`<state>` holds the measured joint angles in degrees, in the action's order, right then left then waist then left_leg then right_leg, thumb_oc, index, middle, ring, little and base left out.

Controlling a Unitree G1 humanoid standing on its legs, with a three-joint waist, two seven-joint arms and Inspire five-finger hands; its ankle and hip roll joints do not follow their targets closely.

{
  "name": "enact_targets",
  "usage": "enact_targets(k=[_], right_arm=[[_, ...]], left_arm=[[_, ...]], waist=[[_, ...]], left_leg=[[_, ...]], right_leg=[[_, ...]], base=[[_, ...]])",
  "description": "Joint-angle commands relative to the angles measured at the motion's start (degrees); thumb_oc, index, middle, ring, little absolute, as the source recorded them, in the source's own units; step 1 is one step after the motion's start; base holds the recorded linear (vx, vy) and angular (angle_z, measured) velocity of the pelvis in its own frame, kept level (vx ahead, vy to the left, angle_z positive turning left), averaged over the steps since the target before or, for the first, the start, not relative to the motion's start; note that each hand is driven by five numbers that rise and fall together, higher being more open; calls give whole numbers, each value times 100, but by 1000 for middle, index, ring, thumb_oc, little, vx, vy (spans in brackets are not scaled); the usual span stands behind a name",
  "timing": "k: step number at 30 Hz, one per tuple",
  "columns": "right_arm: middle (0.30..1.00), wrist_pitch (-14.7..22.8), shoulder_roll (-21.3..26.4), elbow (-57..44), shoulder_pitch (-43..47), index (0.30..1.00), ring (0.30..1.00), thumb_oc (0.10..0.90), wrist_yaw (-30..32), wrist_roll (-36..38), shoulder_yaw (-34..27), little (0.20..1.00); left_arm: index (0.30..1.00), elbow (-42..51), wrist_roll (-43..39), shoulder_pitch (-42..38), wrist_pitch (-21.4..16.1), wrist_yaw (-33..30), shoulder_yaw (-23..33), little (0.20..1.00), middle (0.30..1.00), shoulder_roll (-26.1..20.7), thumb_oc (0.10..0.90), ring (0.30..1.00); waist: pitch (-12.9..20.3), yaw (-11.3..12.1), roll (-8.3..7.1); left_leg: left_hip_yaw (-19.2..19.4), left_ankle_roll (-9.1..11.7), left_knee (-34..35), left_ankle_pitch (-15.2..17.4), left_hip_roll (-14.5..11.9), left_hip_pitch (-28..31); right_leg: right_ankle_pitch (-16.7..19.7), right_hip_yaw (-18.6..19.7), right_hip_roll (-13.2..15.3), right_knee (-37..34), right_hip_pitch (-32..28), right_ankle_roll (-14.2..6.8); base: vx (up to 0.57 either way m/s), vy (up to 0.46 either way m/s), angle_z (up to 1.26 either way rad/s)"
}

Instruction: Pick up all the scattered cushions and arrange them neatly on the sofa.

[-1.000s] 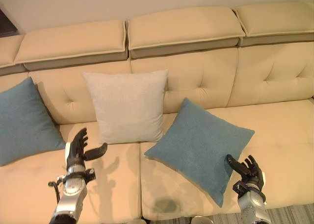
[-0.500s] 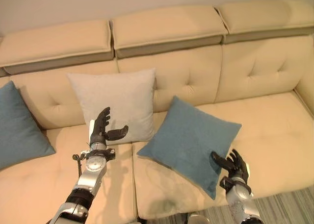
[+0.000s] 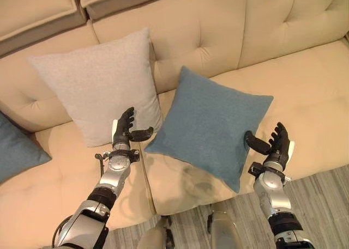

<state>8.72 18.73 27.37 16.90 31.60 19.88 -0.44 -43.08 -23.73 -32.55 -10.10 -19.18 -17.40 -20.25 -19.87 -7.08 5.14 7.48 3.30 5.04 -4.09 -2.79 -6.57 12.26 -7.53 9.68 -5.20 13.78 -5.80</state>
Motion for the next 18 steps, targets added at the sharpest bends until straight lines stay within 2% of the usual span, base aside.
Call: enact_targets(k=[1, 6, 11, 16, 18], right_arm=[[900, 521, 294, 283, 859, 900, 900, 800, 18, 311, -37, 900], [900, 536, 255, 581, 1137, 900, 900, 800, -376, 826, 409, 900], [900, 331, 130, 907, 1350, 900, 900, 800, -609, 1055, 853, 900], [900, 34, 177, 1320, 1863, 900, 900, 800, -1066, 1250, 1444, 900], [900, -22, 194, 1304, 1884, 900, 900, 800, -1177, 1231, 1565, 900]], left_arm=[[900, -217, -321, -1415, -535, -64, 43, 900, 900, -241, 800, 900], [900, -419, -833, -1851, -581, 75, -50, 900, 900, -234, 800, 900], [900, -805, -1690, -2317, -510, 374, -135, 900, 900, 154, 800, 900], [900, -866, -2162, -2454, -348, 851, -446, 900, 900, 596, 800, 900], [900, -882, -2297, -2460, -312, 961, -477, 900, 900, 710, 800, 900]], waist=[[142, 55, 129], [62, -2, 186], [-8, -95, 285], [-153, -193, 529], [-187, -217, 566]], left_leg=[[-232, 126, -284, 168, -32, -521], [-174, 137, -208, 129, -12, -568], [-136, 149, -120, 84, 22, -578], [-68, 148, -73, 49, 107, -599], [-56, 150, -72, 49, 116, -591]], right_leg=[[-978, 146, 120, 685, -90, -361], [-947, 235, 123, 667, 29, -378], [-962, 290, 159, 683, 128, -386], [-933, 374, 230, 723, 239, -418], [-931, 398, 238, 725, 247, -423]], base=[[11, 36, 2], [9, 15, 0], [25, 13, -8], [17, 49, -3], [15, 43, -1]])
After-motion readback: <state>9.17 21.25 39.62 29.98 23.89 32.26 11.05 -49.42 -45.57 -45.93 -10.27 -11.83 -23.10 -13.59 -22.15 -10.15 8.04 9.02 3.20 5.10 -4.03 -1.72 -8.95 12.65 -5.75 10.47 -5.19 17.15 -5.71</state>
